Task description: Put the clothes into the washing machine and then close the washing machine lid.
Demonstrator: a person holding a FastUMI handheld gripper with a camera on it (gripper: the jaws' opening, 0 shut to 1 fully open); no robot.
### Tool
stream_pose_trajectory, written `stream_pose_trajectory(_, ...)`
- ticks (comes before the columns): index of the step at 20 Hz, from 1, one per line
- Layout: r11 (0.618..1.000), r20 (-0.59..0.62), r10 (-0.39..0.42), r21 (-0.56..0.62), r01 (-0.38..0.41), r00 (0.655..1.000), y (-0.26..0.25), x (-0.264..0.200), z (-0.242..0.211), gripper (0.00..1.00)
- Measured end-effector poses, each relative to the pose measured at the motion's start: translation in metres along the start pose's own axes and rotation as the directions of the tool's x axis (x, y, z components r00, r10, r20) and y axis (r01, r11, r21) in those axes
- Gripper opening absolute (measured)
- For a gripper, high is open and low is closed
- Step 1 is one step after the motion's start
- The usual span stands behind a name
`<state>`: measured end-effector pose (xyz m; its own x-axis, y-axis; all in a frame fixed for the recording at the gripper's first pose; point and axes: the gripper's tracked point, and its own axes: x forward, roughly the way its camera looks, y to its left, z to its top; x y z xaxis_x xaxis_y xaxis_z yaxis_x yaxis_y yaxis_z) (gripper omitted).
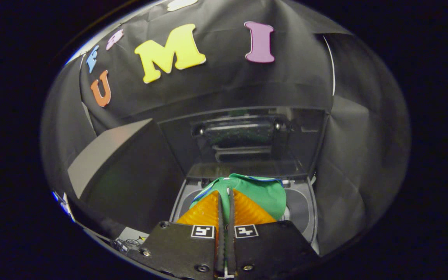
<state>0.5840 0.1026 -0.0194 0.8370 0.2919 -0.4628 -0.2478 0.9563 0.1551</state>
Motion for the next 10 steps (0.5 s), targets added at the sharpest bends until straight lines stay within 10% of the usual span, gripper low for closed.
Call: stream_pose_trajectory(10, 0.988, -0.186, -0.101, 0.096, 0.121, 0.977, -0.034, 0.089, -0.069, 0.06)
